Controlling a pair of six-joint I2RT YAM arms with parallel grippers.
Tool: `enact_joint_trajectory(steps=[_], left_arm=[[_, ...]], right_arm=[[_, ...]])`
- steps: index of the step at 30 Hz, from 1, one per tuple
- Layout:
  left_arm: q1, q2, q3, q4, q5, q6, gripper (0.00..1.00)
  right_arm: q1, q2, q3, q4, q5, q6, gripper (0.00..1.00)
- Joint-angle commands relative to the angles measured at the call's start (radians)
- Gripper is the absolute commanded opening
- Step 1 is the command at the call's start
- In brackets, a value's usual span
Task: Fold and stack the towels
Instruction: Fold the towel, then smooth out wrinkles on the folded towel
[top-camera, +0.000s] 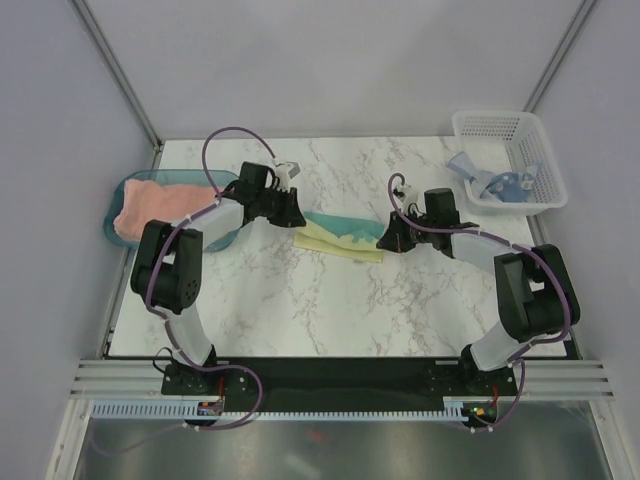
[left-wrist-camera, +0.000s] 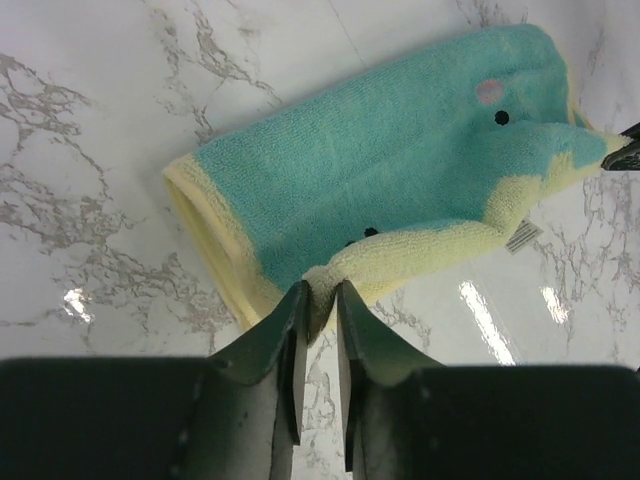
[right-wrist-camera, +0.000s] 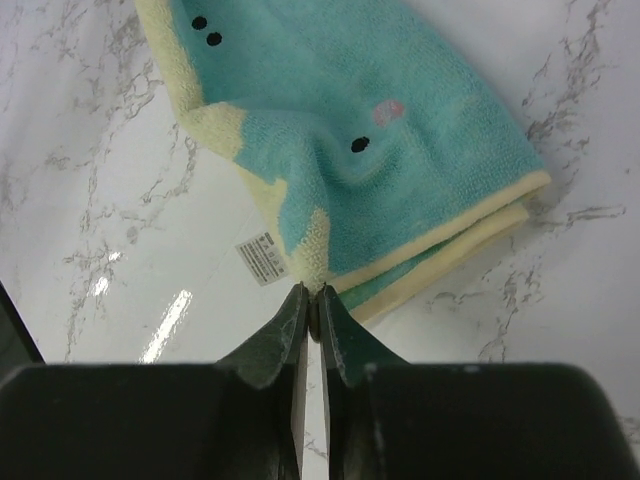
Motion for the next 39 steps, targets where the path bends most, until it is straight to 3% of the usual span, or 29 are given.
enact_joint_trajectory(steps=[1, 3, 4, 7, 13, 18, 19, 23, 25, 28, 33, 39], left_arm=[[-0.006, -0.048, -0.024, 0.028, -0.047, -0.002, 0.26], [-0.009, -0.056, -0.028, 0.012, -0.062, -0.003, 0.35], [-0.011, -0.062, -0.031, 0.010, -0.076, -0.005, 0.39], [-0.009, -0.085, -0.035, -0.004, -0.119, -0.009, 0.44], [-0.012, -0.142, -0.017, -0.025, -0.168, -0.040, 0.52], [-0.029, -0.085, 0.028, -0.044, -0.129, -0.089, 0.46], [-0.034, -0.078, 0.029, -0.045, -0.139, -0.106, 0.45], [-0.037, -0.073, 0.003, -0.071, -0.203, -0.152, 0.44], [-0.037, -0.062, 0.012, -0.141, -0.307, -0.214, 0.44], [-0.037, -0.071, -0.004, -0.199, -0.341, -0.249, 0.50], [-0.049, -0.137, -0.077, -0.139, -0.282, -0.298, 0.58], [-0.080, -0.122, -0.080, -0.120, -0.254, -0.344, 0.62]], right_arm=[[0.004, -0.018, -0.033, 0.037, 0.020, 0.035, 0.15], [0.007, -0.027, -0.049, 0.036, 0.035, 0.054, 0.19], [0.008, -0.030, -0.052, 0.034, 0.041, 0.059, 0.26], [0.011, -0.067, -0.061, 0.011, 0.062, 0.074, 0.34], [0.010, -0.144, -0.024, -0.063, 0.072, 0.143, 0.42], [0.034, -0.107, 0.037, -0.064, 0.105, 0.235, 0.37], [0.036, -0.096, 0.045, -0.072, 0.119, 0.264, 0.33], [0.043, -0.060, 0.048, -0.063, 0.155, 0.347, 0.30], [0.051, -0.050, 0.030, -0.043, 0.150, 0.364, 0.31], [0.059, -0.055, 0.008, -0.037, 0.161, 0.361, 0.33], [0.059, -0.063, 0.011, -0.037, 0.193, 0.373, 0.33], [0.059, -0.067, 0.077, -0.069, 0.368, 0.453, 0.33]])
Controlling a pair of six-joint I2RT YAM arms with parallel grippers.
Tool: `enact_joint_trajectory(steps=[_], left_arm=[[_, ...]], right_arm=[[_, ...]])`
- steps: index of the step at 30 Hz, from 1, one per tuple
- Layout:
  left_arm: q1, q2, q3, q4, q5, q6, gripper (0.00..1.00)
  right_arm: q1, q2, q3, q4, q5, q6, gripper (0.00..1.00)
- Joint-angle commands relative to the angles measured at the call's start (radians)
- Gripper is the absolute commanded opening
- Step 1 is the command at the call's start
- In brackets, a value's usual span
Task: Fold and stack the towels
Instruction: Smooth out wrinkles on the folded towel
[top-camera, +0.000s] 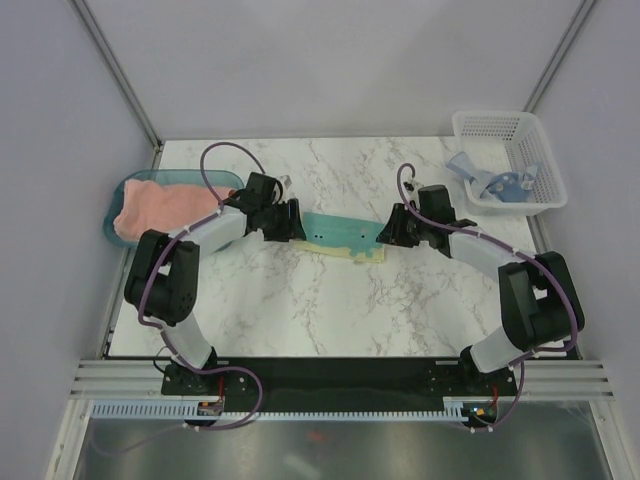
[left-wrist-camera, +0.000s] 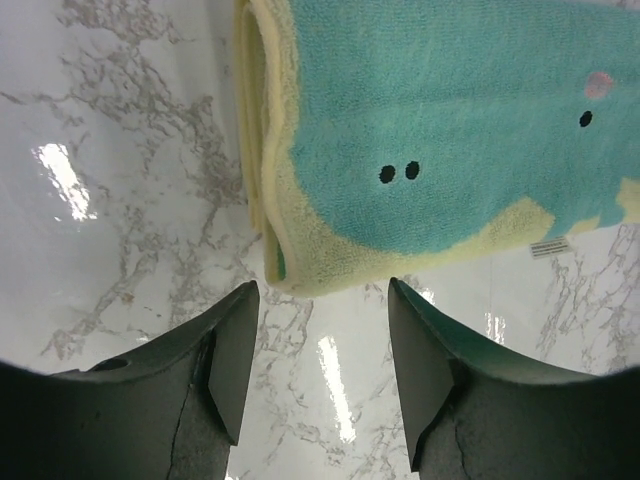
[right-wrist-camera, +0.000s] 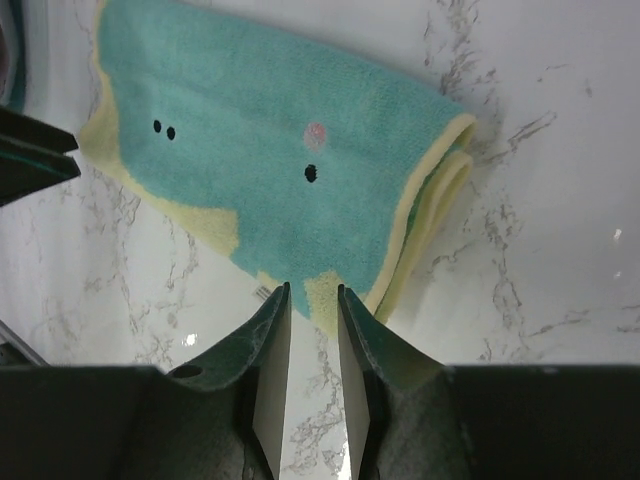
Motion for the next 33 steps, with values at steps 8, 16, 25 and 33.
enact_joint_trajectory(steps=[8, 16, 25, 33], left_arm=[[-0.043, 0.030, -0.001, 0.037, -0.036, -0.071, 0.34], [-0.043, 0.022, 0.028, 0.006, -0.104, -0.038, 0.02], [-0.046, -0.010, 0.030, -0.067, -0.237, -0.069, 0.27], [-0.063, -0.108, -0.050, -0.005, -0.164, -0.147, 0.61]], right_arm=[[0.003, 0.107, 0.104, 0.040, 0.087, 0.073, 0.33], [0.001, 0.115, 0.006, 0.097, 0.119, 0.071, 0.33], [0.000, 0.038, -0.094, 0.166, 0.121, 0.153, 0.34], [0.001, -0.047, -0.080, 0.114, 0.119, 0.193, 0.34]])
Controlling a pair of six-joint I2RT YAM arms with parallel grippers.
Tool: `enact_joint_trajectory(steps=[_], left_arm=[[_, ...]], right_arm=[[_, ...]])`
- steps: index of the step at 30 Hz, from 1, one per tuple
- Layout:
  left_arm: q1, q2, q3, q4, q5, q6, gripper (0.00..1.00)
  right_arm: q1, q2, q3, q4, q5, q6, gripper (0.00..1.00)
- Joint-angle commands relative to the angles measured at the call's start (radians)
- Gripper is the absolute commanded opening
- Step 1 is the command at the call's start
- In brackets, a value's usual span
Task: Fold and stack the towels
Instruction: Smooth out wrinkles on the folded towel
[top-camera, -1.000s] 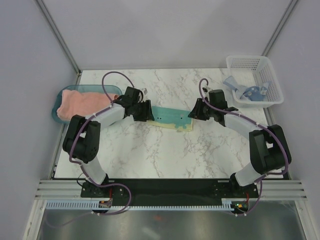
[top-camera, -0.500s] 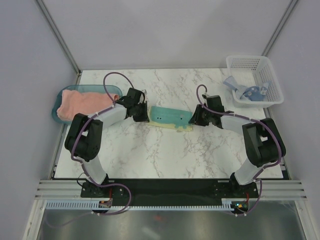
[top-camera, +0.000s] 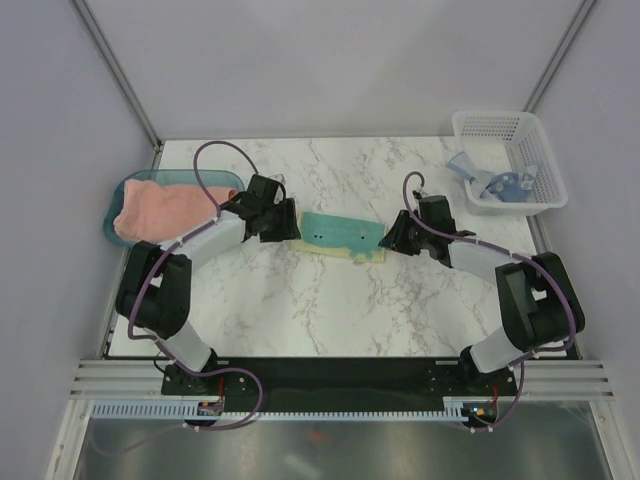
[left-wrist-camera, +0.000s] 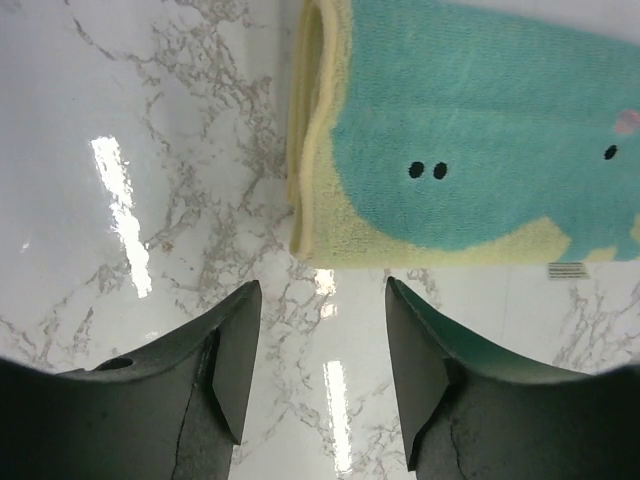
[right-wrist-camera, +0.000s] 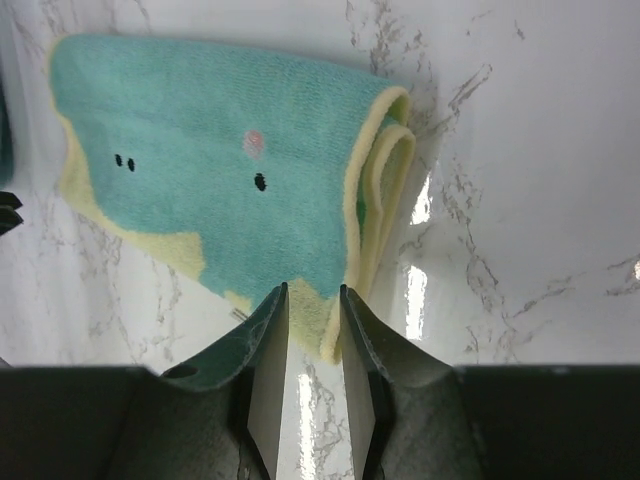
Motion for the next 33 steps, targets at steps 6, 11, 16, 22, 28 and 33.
enact_joint_trajectory(steps=[6, 11, 16, 22, 28, 33], left_arm=[[-0.012, 0.002, -0.069, 0.148, 0.085, -0.088, 0.61], [-0.012, 0.045, -0.062, 0.171, 0.110, -0.114, 0.62], [-0.012, 0.055, -0.068, 0.201, 0.117, -0.134, 0.59], [-0.012, 0.065, -0.060, 0.198, 0.091, -0.144, 0.56], [-0.012, 0.074, -0.069, 0.176, 0.085, -0.172, 0.59], [-0.018, 0.054, -0.095, 0.179, 0.034, -0.209, 0.61]], right_arm=[[0.003, -0.149, -0.036, -0.048, 0.062, 0.184, 0.36], [0.020, -0.248, -0.158, 0.037, 0.069, 0.274, 0.35], [0.059, -0.313, -0.283, 0.164, 0.122, 0.376, 0.38], [0.101, -0.284, -0.378, 0.313, 0.183, 0.455, 0.34], [0.133, -0.203, -0.409, 0.449, 0.226, 0.515, 0.33], [0.162, -0.156, -0.403, 0.491, 0.272, 0.531, 0.32]])
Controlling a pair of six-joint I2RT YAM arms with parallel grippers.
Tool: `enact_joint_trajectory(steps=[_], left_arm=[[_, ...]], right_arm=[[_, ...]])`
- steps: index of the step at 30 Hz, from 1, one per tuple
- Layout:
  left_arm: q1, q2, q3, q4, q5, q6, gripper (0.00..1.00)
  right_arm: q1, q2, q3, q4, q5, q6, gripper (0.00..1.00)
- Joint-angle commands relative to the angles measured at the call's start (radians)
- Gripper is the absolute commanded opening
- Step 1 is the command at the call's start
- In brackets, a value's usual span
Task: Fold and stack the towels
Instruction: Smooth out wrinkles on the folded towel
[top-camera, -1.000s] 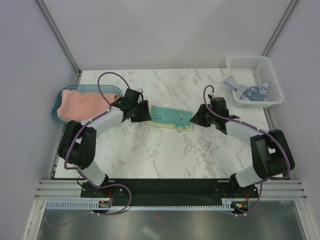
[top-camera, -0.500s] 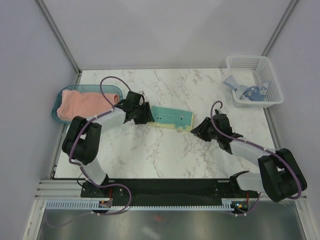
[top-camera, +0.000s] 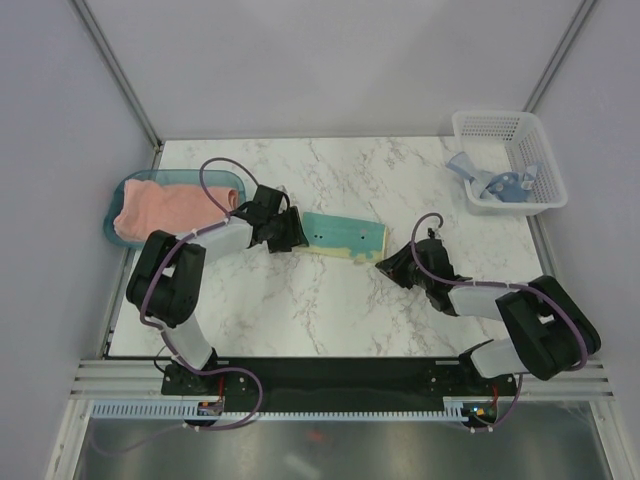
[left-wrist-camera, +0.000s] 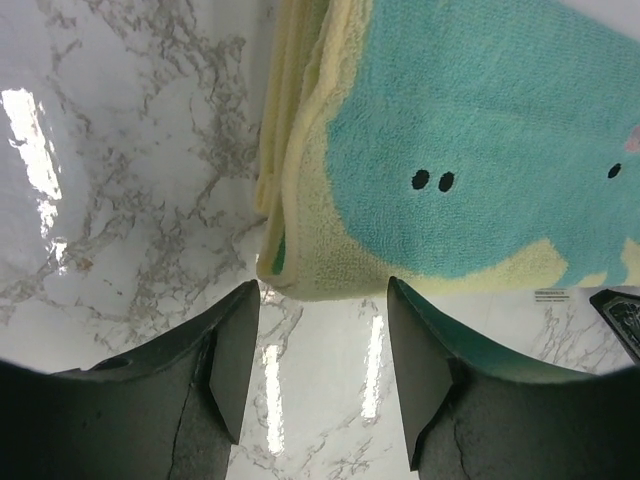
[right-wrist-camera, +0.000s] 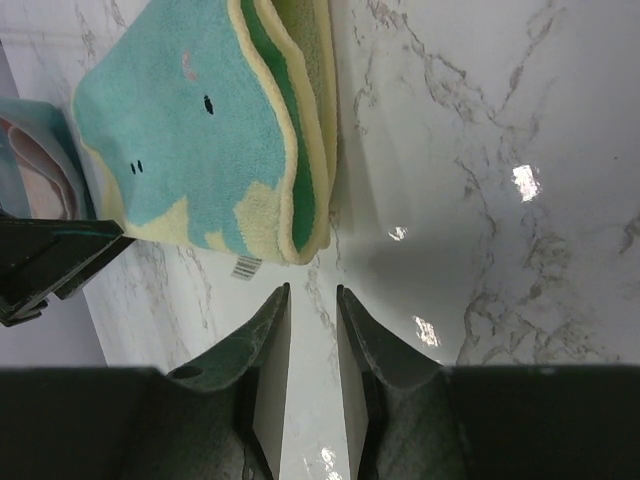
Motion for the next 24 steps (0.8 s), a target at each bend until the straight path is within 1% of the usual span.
enact_joint_trajectory(steps=[1, 2, 6, 19, 23, 24], left_arm=[[-0.009, -0.027, -0.026, 0.028, -0.050, -0.062, 0.61], [-0.009, -0.029, -0.027, 0.031, -0.056, -0.065, 0.62], [-0.009, -0.024, -0.027, 0.042, -0.057, -0.074, 0.62], [-0.009, 0.002, -0.024, 0.091, -0.054, -0.114, 0.60], [-0.009, 0.006, -0.021, 0.092, -0.037, -0.121, 0.57], [-0.009, 0.005, -0.023, 0.094, -0.039, -0.123, 0.54]], right_arm=[[0.017, 0.020, -0.005, 0.112, 0.069, 0.036, 0.32], [0.022, 0.021, -0.005, 0.117, 0.095, 0.036, 0.32], [0.024, 0.041, -0.005, 0.138, 0.121, 0.038, 0.32], [0.033, 0.090, -0.013, 0.155, 0.137, 0.044, 0.32], [0.048, 0.104, -0.018, 0.177, 0.141, 0.052, 0.31], [0.051, 0.106, -0.019, 0.181, 0.146, 0.053, 0.31]])
